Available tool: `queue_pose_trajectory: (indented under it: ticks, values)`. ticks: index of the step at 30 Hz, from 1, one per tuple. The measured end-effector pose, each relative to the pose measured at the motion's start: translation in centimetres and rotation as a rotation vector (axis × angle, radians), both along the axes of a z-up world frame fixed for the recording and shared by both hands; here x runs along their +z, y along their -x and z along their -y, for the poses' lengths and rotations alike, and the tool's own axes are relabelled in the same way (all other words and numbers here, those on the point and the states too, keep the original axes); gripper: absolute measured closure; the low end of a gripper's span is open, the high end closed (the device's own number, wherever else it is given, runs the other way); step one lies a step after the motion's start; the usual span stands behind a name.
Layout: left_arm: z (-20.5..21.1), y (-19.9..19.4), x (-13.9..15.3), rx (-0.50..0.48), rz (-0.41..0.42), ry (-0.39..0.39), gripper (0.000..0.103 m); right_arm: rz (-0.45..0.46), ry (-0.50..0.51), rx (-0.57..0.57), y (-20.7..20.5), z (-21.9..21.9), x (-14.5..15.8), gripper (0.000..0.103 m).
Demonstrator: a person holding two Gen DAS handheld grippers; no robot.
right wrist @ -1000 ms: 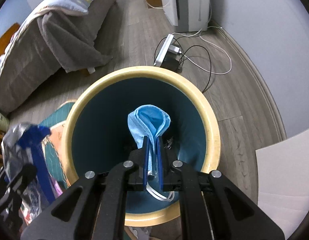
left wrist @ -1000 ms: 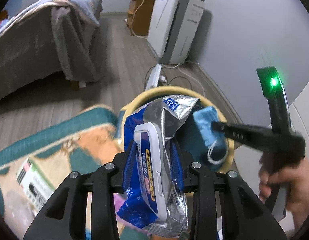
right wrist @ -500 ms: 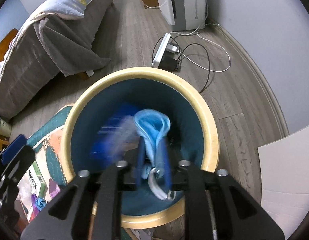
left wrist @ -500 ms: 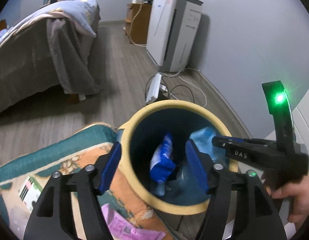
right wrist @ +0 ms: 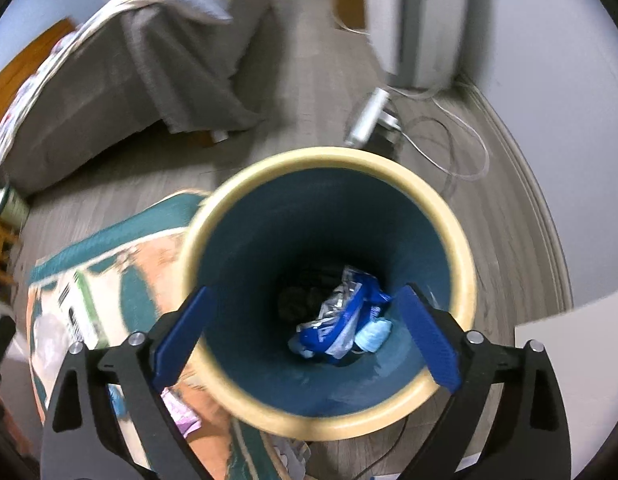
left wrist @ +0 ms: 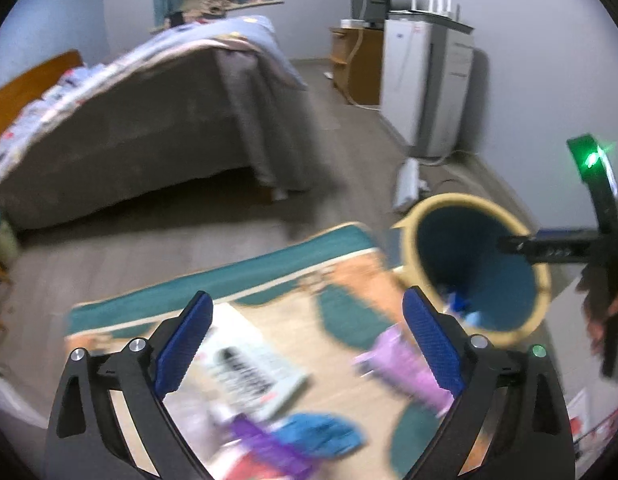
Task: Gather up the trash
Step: 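Grasp the pink wrapper with the right tool while the left tool grasps the clear plastic bag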
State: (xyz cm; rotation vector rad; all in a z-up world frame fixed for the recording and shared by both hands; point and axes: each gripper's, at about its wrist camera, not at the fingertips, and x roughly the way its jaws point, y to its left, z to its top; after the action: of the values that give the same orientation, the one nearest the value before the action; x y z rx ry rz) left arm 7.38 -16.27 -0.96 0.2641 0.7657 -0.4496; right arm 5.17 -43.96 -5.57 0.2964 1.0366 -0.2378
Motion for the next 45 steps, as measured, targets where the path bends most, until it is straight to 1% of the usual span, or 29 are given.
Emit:
queue_pose_trajectory:
  ticks: [1,4,9,12,16,19,23,27,30,33,36,37,39,40,41,42,43,44,45]
  values:
    - [-1.4,0.4,0.3,0.019,0.013,-0.016,0.008,0.004,0.014,0.023,-0.1,-0.9,0.3,0.008]
    - [-4.3,1.0,0.7,0.067,0.016,-0.038,0.007,0.02,0.032,0.102,-0.5,-3.9,1.1,0.006]
    - [-9.9,1.9,0.1,0.187,-0.018,-0.026,0.007,0.011,0.076,0.236,-1.0,-8.6,1.5,0.006]
    - [-12.3,2.1,-0.6,0.222,-0.034,-0.045,0.007,-0.006,0.062,0.278,-1.2,-10.5,1.0,0.006]
    - [-14.3,2.0,-2.2,0.252,-0.052,-0.084,0.007,-0.049,0.048,0.296,-2.0,-12.4,0.0,0.006]
    - [-15.1,1.7,-3.8,0.256,-0.088,-0.103,0.007,-0.07,0.061,0.317,-2.3,-13.9,-0.5,0.006]
    - [-15.6,1.2,-5.1,0.243,-0.116,-0.113,0.007,-0.099,0.073,0.339,-2.8,-15.3,-1.3,0.006]
    - [-15.5,0.5,-5.9,0.245,-0.153,-0.063,0.007,-0.147,0.103,0.377,-3.3,-16.5,-2.6,0.006]
    - [-15.0,-0.2,-6.9,0.237,-0.174,-0.07,0.007,-0.195,0.118,0.406,-3.4,-17.1,-3.9,0.006]
    - [-14.5,-0.8,-7.9,0.236,-0.19,-0.083,0.007,-0.226,0.132,0.424,-3.3,-17.2,-4.8,0.01]
    - [-14.0,-1.4,-8.8,0.231,-0.224,-0.085,0.008,-0.246,0.131,0.438,-3.3,-17.1,-5.4,0.013]
    - [-13.8,-1.5,-9.1,0.227,-0.235,-0.085,0.009,-0.256,0.127,0.444,-3.3,-17.1,-5.7,0.015]
    - [-13.5,-1.8,-9.5,0.22,-0.254,-0.09,0.01,-0.286,0.115,0.457,-3.3,-17.0,-6.3,0.029]
    - [-13.3,-1.9,-9.8,0.215,-0.262,-0.098,0.013,-0.301,0.104,0.465,-3.2,-17.0,-6.7,0.032]
    - [-13.2,-2.0,-10.0,0.209,-0.268,-0.099,0.016,-0.316,0.09,0.474,-3.1,-17.0,-7.0,0.04]
    - [-13.1,-2.1,-10.2,0.201,-0.279,-0.099,0.024,-0.333,0.08,0.485,-3.0,-17.1,-7.4,0.047]
    - [-13.0,-2.1,-10.4,0.192,-0.295,-0.097,0.031,-0.343,0.081,0.495,-3.0,-17.1,-7.5,0.052]
    - [-12.8,-2.2,-10.6,0.18,-0.311,-0.093,0.036,-0.347,0.085,0.505,-2.9,-17.2,-7.7,0.063]
    - [-12.6,-2.1,-10.7,0.169,-0.32,-0.091,0.049,-0.348,0.09,0.515,-2.9,-17.2,-7.7,0.073]
